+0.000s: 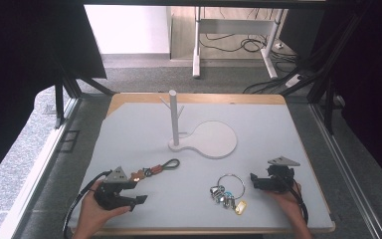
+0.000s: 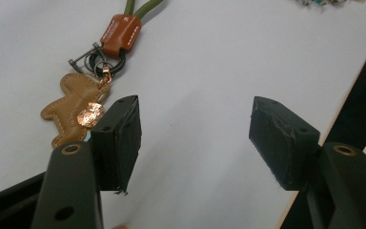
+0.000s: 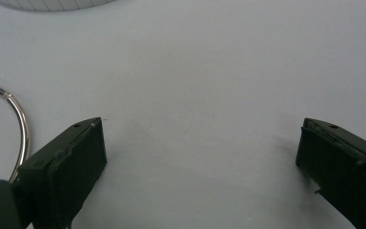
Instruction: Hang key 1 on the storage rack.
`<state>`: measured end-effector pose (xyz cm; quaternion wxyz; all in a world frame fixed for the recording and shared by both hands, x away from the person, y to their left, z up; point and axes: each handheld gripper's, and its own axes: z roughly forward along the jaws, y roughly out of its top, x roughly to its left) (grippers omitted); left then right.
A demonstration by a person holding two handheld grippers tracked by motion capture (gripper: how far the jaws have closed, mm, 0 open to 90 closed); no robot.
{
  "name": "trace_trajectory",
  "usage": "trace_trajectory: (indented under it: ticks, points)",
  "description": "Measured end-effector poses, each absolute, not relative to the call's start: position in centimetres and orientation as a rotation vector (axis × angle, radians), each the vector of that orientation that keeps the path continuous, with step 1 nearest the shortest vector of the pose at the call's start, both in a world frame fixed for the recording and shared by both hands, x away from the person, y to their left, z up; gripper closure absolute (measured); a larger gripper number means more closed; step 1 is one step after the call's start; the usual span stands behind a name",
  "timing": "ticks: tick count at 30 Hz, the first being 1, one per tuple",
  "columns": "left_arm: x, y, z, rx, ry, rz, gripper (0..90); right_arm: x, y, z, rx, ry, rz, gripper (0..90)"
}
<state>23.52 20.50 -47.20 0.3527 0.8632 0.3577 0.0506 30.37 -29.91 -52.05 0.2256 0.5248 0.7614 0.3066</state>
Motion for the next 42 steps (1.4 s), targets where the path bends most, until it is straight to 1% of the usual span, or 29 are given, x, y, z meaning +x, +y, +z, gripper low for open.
trace_trajectory:
  ticks: [1, 3, 4, 11, 20, 23, 25, 29, 33, 38, 42]
  points:
    - [23.5, 20.5, -47.2, 2.228, 0.929, 0.134, 35.8, 30.3, -29.9, -52.0, 1.439, 2.099, 0.848, 4.9]
    - [23.5, 20.6, -47.1, 2.217, 0.933, 0.138, 35.7, 30.0, -29.8, -51.9, 1.412, 2.083, 0.852, 11.6]
    - [23.5, 20.6, -47.1, 2.215, 0.933, 0.14, 35.7, 29.8, -29.8, -51.7, 1.398, 2.068, 0.847, 13.0]
    - [23.8, 20.4, -47.3, 2.21, 0.935, 0.13, 35.7, 29.0, -30.6, -50.5, 1.418, 2.054, 0.964, 13.9]
    - [24.5, 20.5, -47.1, 2.205, 0.986, 0.144, 35.6, 28.3, -31.7, -50.5, 1.411, 2.104, 1.03, 14.0]
    - [24.5, 20.6, -46.9, 2.206, 0.995, 0.16, 35.6, 28.2, -31.9, -50.3, 1.408, 2.106, 1.044, 15.5]
    - [24.4, 20.5, -46.5, 2.237, 0.974, 0.187, 35.2, 28.1, -32.2, -50.0, 1.408, 2.1, 1.051, 16.1]
    - [24.2, 20.0, -45.4, 2.275, 0.896, 0.186, 33.4, 28.2, -32.8, -49.5, 1.426, 2.082, 1.054, 17.3]
    - [24.8, 20.2, -44.5, 2.257, 0.868, 0.156, 32.9, 27.9, -33.8, -48.9, 1.457, 2.053, 1.081, 19.4]
    - [25.9, 20.5, -43.7, 2.226, 0.865, 0.161, 33.9, 27.9, -34.0, -49.0, 1.468, 2.052, 1.069, 20.1]
    - [26.8, 20.1, -43.4, 2.241, 0.84, 0.159, 34.9, 27.7, -33.8, -49.2, 1.448, 2.062, 1.071, 21.1]
